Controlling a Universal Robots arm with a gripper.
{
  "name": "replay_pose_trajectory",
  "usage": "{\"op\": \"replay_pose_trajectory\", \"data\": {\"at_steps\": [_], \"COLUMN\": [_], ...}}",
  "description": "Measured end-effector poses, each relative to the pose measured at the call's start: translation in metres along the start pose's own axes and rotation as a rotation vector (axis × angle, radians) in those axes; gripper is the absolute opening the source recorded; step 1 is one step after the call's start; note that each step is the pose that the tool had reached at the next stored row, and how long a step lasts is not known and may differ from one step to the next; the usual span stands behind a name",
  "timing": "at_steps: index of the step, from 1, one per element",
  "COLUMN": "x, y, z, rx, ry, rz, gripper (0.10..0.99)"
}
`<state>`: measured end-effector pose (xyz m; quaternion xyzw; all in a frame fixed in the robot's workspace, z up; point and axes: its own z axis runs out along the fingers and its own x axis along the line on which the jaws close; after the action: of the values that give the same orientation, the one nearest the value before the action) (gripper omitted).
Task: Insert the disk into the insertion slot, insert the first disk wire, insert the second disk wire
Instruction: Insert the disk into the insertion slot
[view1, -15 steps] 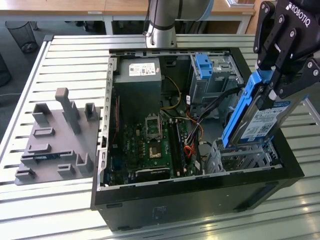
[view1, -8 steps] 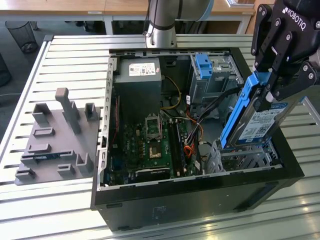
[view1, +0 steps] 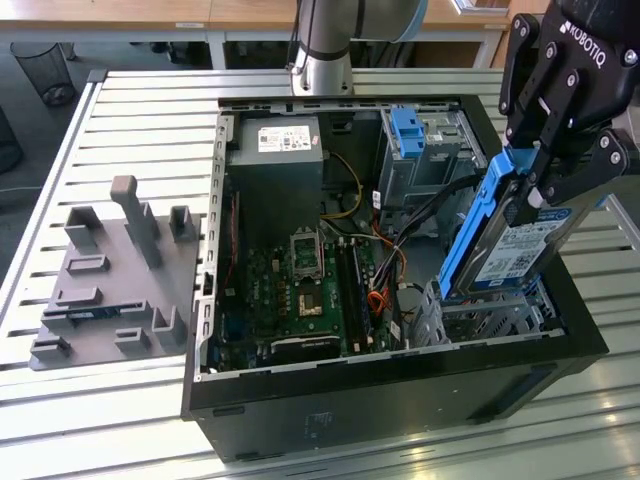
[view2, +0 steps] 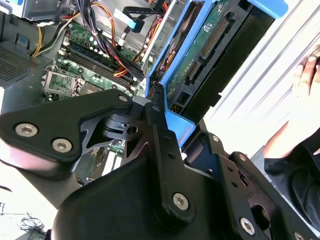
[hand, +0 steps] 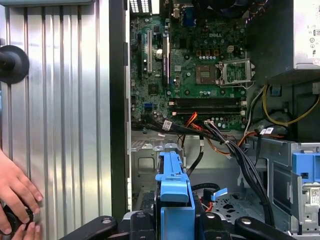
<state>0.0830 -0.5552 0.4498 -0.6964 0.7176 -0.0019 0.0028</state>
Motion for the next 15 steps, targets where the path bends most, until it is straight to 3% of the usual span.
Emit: {"op": "replay_pose_trajectory", "data": {"at_steps": [15], "x": [-0.0049], "y": [0.001], "z": [0.0057], "rx": [0.0], "ry": [-0.0002], "rz": [0.004], "gripper": [0.365]}}
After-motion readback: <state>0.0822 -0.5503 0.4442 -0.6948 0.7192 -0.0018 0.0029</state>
